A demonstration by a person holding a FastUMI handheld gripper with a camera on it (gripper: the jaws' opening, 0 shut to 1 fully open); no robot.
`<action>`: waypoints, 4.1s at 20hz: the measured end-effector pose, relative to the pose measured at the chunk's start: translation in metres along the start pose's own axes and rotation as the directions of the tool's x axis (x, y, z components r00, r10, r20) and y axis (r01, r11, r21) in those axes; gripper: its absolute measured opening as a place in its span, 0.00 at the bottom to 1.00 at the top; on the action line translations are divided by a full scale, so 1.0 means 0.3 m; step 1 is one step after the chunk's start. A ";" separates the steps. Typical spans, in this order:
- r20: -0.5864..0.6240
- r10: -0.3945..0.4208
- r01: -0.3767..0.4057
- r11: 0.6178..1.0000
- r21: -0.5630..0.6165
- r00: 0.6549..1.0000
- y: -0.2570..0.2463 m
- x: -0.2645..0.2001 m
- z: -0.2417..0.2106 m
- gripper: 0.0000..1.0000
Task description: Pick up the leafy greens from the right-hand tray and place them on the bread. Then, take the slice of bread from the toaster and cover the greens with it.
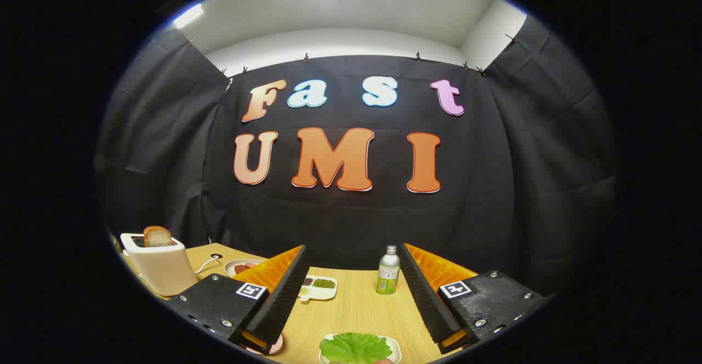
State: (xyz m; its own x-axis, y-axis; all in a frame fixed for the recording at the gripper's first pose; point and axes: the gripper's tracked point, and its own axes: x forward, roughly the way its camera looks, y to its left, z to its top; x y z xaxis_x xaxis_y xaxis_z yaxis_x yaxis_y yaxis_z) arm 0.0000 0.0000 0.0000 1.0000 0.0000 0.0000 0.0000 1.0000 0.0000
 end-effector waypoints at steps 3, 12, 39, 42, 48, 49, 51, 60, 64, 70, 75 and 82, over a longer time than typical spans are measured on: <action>-0.001 0.006 -0.006 1.000 0.001 1.000 0.010 0.006 0.005 0.99; 0.019 0.029 -0.029 1.000 0.000 0.999 0.045 0.011 0.035 0.99; -0.331 0.100 -0.116 0.993 -0.028 0.938 0.050 0.037 -0.261 0.99; -0.416 0.113 -0.134 0.991 -0.023 0.903 0.040 0.033 -0.325 0.99; -0.598 0.166 -0.181 0.983 0.036 0.784 0.049 0.004 -0.479 1.00; -0.617 0.171 -0.188 0.981 0.038 0.768 0.050 0.001 -0.502 1.00; -0.660 0.175 -0.200 0.979 0.038 0.731 0.048 -0.005 -0.546 1.00; -0.810 0.216 -0.262 0.962 0.080 0.545 0.058 -0.083 -0.724 0.99; -0.852 0.214 -0.274 0.958 0.087 0.479 0.052 -0.109 -0.773 0.99; -0.903 0.216 -0.302 0.948 0.102 0.372 0.050 -0.160 -0.857 0.99; -0.927 0.177 -0.298 0.952 0.075 0.331 0.028 -0.165 -0.919 0.99; -0.922 0.164 -0.270 0.961 0.069 0.350 -0.015 -0.129 -0.900 0.95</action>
State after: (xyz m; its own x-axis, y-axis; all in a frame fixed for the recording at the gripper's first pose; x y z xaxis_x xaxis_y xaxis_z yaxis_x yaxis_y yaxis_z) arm -0.0387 -0.0044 -0.2699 0.3495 0.1639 -0.9225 -0.2696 0.9605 0.0685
